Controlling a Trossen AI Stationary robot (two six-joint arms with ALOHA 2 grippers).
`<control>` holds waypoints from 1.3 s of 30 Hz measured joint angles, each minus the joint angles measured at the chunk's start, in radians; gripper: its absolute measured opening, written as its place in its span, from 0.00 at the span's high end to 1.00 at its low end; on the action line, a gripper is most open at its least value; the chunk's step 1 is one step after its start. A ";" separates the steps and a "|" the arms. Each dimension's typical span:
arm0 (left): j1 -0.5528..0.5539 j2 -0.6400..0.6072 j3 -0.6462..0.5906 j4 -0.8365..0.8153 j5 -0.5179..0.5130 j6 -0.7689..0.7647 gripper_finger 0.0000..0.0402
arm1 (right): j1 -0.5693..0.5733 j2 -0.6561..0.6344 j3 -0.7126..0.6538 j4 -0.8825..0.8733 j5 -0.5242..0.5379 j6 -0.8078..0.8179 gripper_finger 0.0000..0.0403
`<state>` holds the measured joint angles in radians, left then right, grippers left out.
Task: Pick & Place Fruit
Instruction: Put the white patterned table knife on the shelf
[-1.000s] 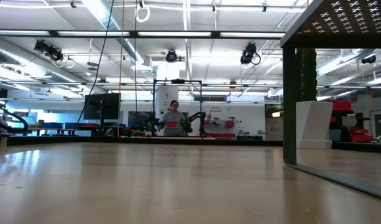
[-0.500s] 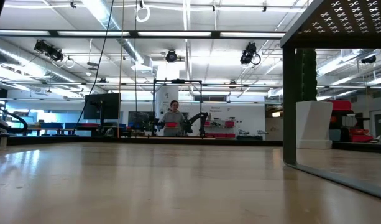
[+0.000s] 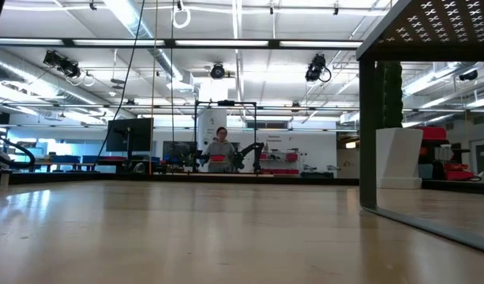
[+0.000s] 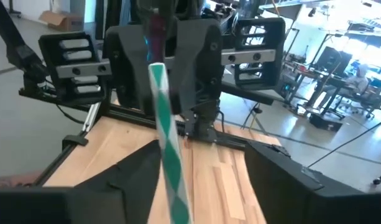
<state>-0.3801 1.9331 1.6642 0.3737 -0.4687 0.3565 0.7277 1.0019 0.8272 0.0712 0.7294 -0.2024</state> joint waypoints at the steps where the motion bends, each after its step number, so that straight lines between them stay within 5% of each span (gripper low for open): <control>1: 0.000 0.000 0.000 -0.001 -0.002 0.000 0.90 | 0.000 0.000 0.000 0.001 -0.002 0.000 0.41; 17: 0.002 -0.001 0.000 -0.026 -0.009 -0.008 0.90 | 0.001 0.000 0.000 -0.032 -0.009 -0.040 0.86; 26: 0.007 -0.003 0.001 -0.095 0.004 -0.047 0.86 | 0.000 0.001 -0.002 -0.079 -0.008 -0.134 0.92; 39: -0.083 -0.047 0.000 -0.066 -0.396 0.086 0.46 | -0.001 -0.001 0.076 -0.228 -0.015 -0.285 0.93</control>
<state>-0.4634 1.8858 1.6639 0.3075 -0.8645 0.4427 0.7265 1.0008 0.9034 -0.1569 0.7149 -0.4872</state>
